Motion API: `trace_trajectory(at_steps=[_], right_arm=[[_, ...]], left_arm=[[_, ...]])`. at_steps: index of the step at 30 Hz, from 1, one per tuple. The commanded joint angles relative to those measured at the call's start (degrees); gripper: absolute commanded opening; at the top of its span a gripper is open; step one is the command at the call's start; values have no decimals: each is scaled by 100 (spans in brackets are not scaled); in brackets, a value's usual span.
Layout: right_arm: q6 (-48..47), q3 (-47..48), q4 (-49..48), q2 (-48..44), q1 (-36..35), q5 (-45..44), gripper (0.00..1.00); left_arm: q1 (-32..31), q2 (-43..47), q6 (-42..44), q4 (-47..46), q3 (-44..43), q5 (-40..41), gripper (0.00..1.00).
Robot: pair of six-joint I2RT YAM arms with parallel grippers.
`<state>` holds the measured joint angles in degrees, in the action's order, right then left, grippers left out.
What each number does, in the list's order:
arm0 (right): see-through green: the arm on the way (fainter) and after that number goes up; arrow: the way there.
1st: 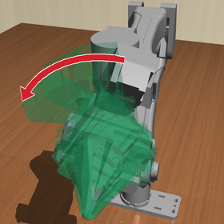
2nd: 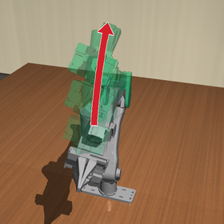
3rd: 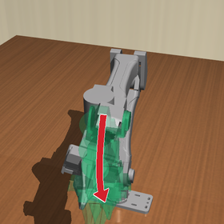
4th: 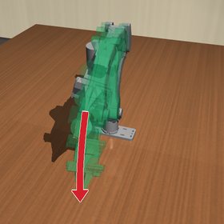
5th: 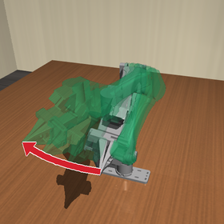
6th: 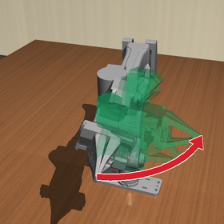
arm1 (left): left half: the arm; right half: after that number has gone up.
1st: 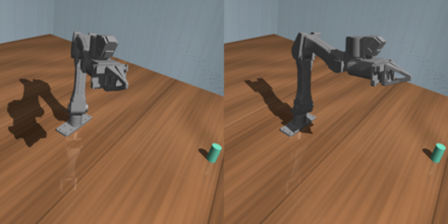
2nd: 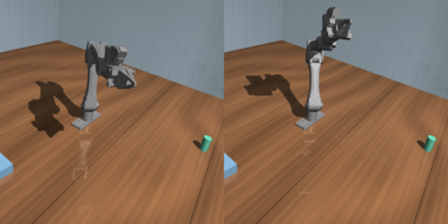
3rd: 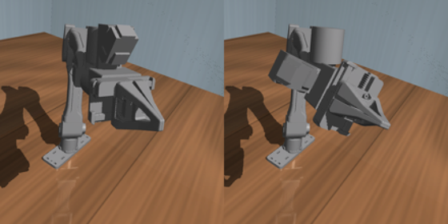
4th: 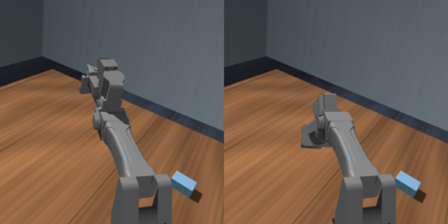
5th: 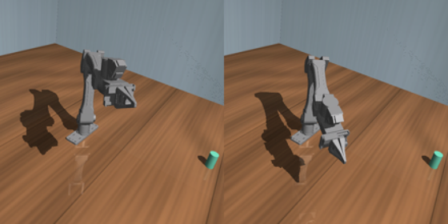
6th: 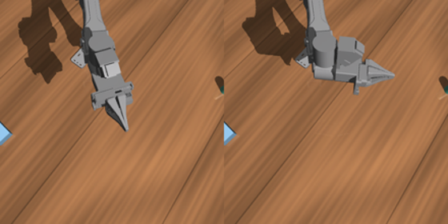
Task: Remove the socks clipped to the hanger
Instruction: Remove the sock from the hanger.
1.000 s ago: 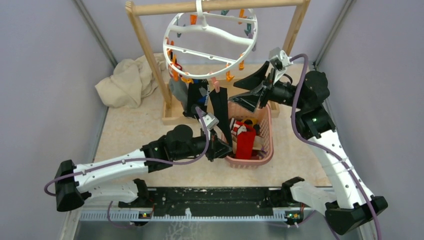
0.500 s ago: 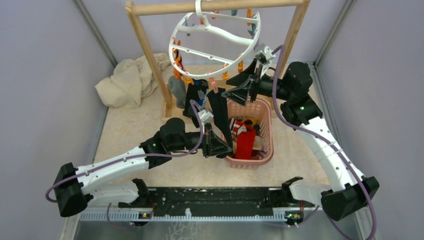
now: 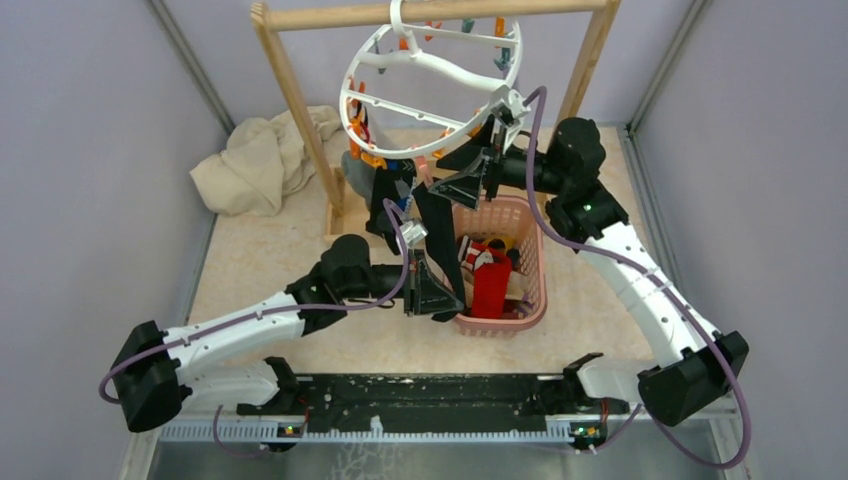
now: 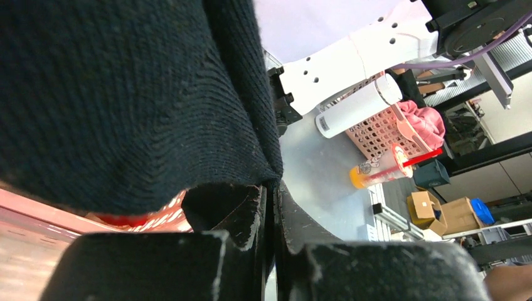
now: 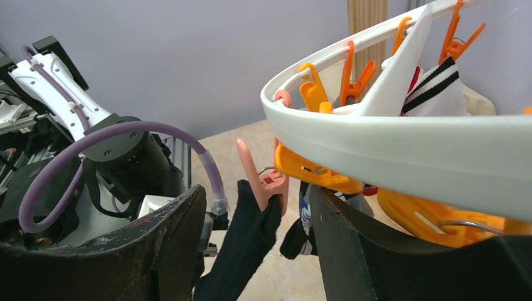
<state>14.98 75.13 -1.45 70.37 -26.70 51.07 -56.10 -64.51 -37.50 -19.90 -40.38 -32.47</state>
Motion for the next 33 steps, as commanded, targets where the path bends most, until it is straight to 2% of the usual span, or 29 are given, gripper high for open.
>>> trace_trajectory(at_steps=[1,12,24,33], right_arm=[[-141,355,-454,119,-145,-136,63],[-274,582,-393,363,-160,-407,66],[197,599,-1245,637,-160,-136,67],[419,650,-1606,802,-160,1,72]], left_arm=[[-15,-97,-32,-86,-4,-496,8],[-13,17,-13,-29,40,-483,8],[-15,9,23,25,19,-537,8],[-15,23,33,30,19,-574,8]])
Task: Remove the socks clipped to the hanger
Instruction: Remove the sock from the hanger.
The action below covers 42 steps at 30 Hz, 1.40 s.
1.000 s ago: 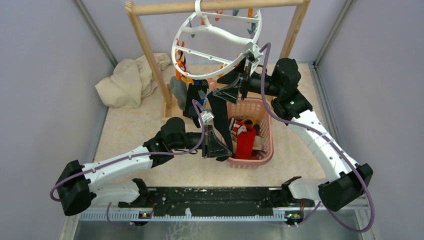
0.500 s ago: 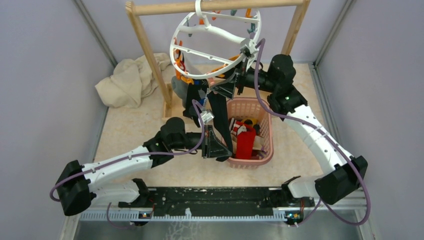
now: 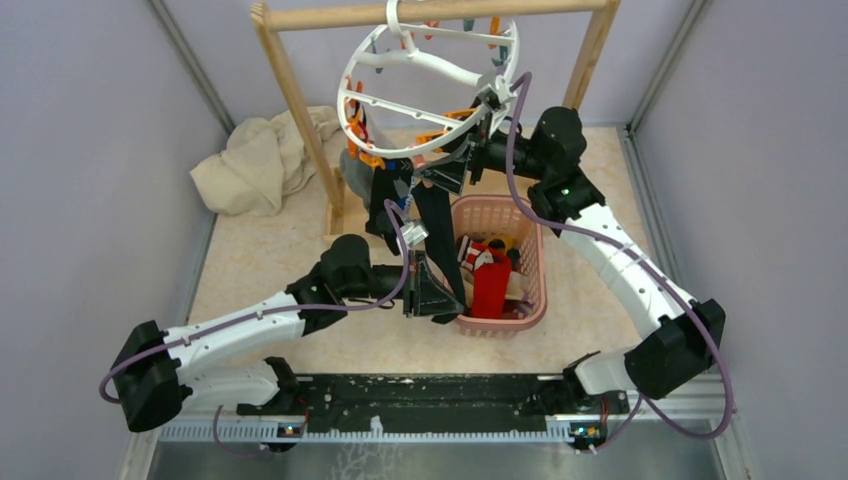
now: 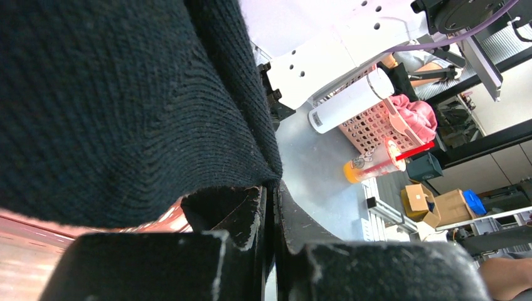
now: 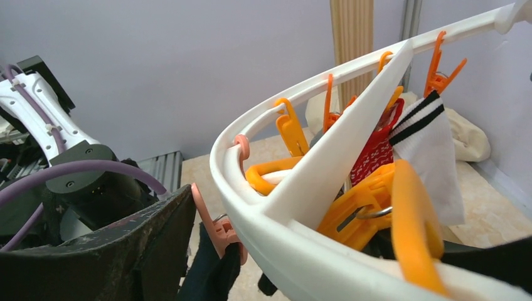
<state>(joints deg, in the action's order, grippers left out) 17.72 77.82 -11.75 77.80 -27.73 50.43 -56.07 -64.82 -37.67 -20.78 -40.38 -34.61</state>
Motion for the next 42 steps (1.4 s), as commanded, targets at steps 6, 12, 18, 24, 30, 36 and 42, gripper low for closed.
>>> trace_trajectory(at_steps=[6,12,18,24,30,36,42], right_arm=[[244,414,-720,149,-58,126,75],[414,367,-963,193,-58,214,74],[547,348,-1117,246,-57,267,64],[631,348,-1163,287,-58,290,52],[653,348,-1182,317,-58,317,45],[764,315,-1289,341,-58,349,76],[889,278,-1465,374,-58,406,80]], left_arm=[[-17,28,63,117,22,-389,8],[-17,12,59,105,38,-400,8],[-18,4,59,75,69,-414,8],[-18,25,41,67,77,-401,8],[-17,44,35,67,75,-417,8],[-17,42,23,64,78,-467,8],[-16,57,22,76,76,-502,7]])
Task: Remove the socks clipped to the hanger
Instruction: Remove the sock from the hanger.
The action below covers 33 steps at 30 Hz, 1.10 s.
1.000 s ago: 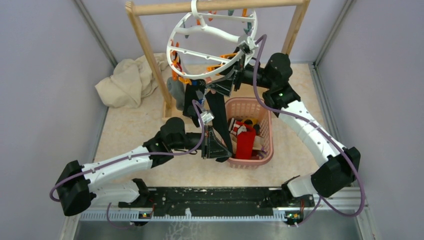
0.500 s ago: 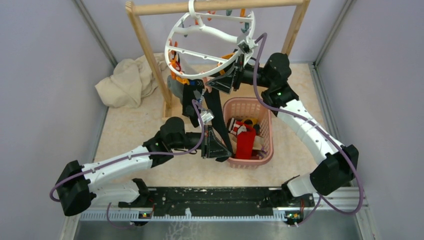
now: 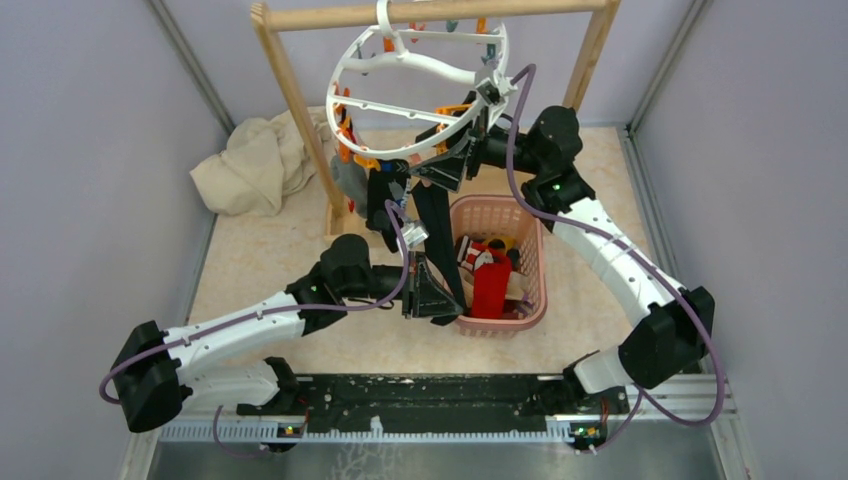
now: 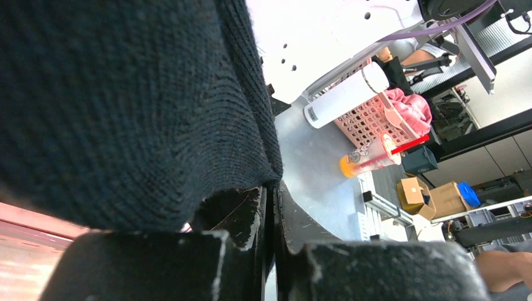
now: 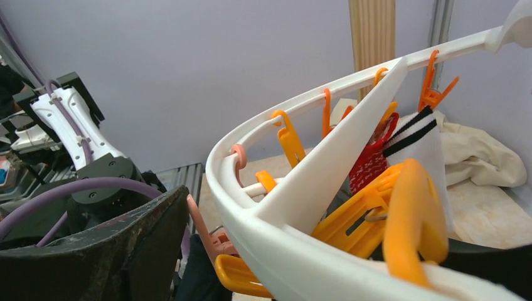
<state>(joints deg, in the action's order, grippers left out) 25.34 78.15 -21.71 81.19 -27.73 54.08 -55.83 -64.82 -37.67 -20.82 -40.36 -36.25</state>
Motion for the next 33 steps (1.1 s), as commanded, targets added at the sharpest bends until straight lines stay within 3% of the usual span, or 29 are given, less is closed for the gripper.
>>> trace_trajectory(at_steps=[1,12,17,19,21,24,33], right_arm=[[148,247,-492,43,-58,57,80],[403,54,-712,86,-62,292,81],[223,-291,-491,-161,-58,215,84],[183,-450,-414,-293,-58,194,85],[100,-609,-263,-424,-58,162,86],[-18,-840,-50,-653,-58,17,87],[10,-1480,232,-1201,-57,-68,87]], left_arm=[[-40,62,16,90,74,-349,7],[-42,104,33,117,65,-345,8],[-41,235,256,540,-25,-14,8],[-41,353,416,1016,-127,478,15],[-29,500,597,1357,-190,924,33],[-9,715,732,1605,-207,1316,37],[72,964,859,1872,-216,1603,29]])
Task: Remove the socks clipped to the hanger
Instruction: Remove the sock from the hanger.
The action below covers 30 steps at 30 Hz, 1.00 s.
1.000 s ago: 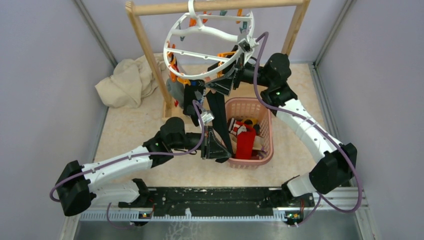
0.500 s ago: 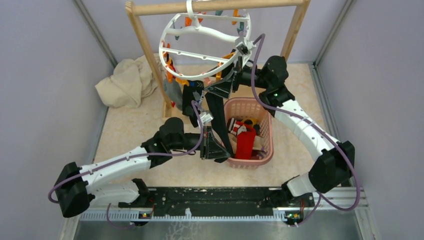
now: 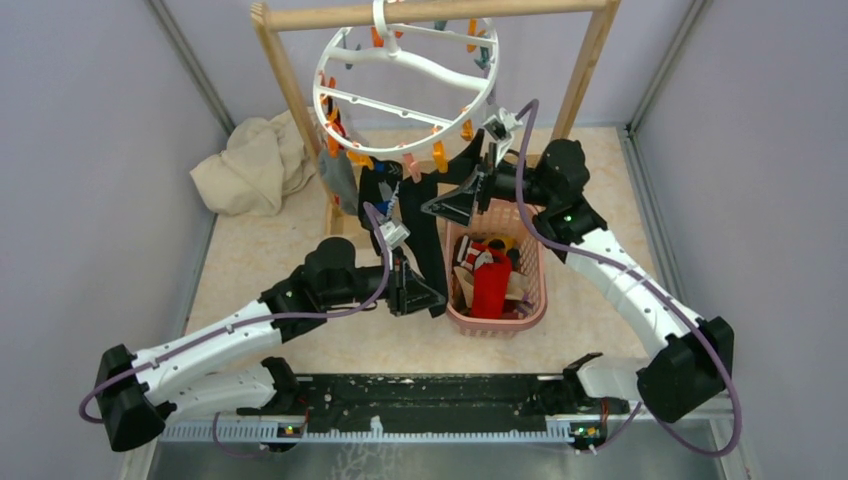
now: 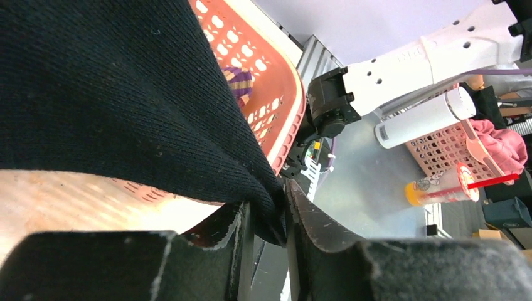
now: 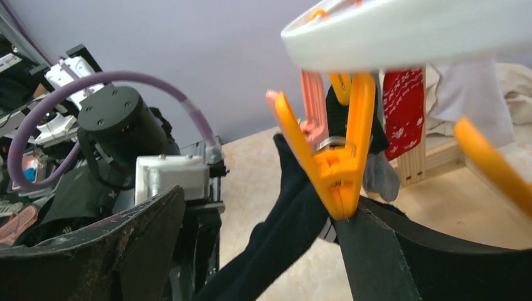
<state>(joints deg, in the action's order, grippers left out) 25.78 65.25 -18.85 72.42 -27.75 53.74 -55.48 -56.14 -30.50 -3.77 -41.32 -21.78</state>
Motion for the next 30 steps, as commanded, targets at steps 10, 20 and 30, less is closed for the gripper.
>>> trace_trajectory(at_steps=[10,20,30], right_arm=[[148,-1505,-71,-887,-150,-205,87],[281,-1996,-238,-894,-941,-377,72],[254,-2165,-323,-1051,-1011,-293,26]], left_arm=[[63,214,55,-176,-24,-50,28],[81,58,36,-291,-62,-152,28],[114,303,197,103,-136,161,63]])
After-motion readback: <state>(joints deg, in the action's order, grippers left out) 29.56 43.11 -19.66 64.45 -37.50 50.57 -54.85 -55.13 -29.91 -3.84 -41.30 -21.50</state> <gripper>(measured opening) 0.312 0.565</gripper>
